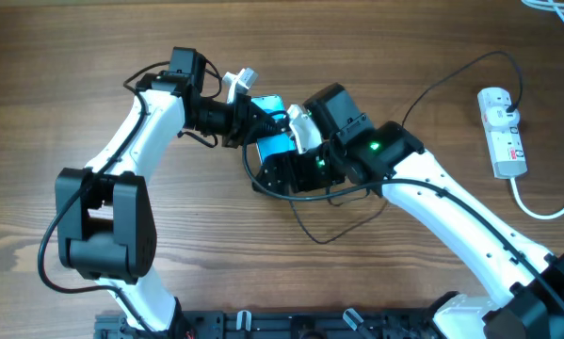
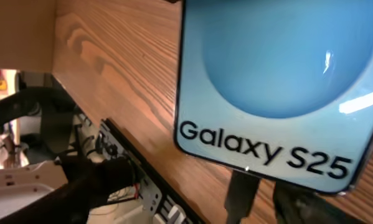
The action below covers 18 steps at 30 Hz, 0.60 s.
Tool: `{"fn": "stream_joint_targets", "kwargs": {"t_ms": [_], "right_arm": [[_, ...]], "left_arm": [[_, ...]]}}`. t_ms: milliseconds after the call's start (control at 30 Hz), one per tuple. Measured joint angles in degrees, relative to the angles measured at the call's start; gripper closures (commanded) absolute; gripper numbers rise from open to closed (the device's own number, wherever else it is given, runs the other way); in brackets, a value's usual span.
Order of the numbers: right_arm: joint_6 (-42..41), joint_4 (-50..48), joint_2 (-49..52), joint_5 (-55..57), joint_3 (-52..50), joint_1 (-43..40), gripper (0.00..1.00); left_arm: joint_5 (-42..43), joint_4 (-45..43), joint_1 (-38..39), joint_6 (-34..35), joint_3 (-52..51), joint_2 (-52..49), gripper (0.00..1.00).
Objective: Plug charger to phone and switch on socket
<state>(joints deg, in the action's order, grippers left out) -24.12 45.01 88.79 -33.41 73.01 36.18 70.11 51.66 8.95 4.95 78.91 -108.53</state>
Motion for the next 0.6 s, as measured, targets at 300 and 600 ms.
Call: {"fn": "stream_joint_targets", "kwargs": {"t_ms": [300, 600], "right_arm": [[12.76, -3.67, 0.02, -20.0, 1.09, -15.8, 0.0], [10.73, -7.63, 0.02, -27.39, 1.22, -16.46, 0.47]], "left_arm": [[14.19, 0.61, -0.44, -4.13, -0.72, 0.02, 0.93], [17.05, -3.69, -0.42, -5.11, -0.76, 0.02, 0.96]]}}
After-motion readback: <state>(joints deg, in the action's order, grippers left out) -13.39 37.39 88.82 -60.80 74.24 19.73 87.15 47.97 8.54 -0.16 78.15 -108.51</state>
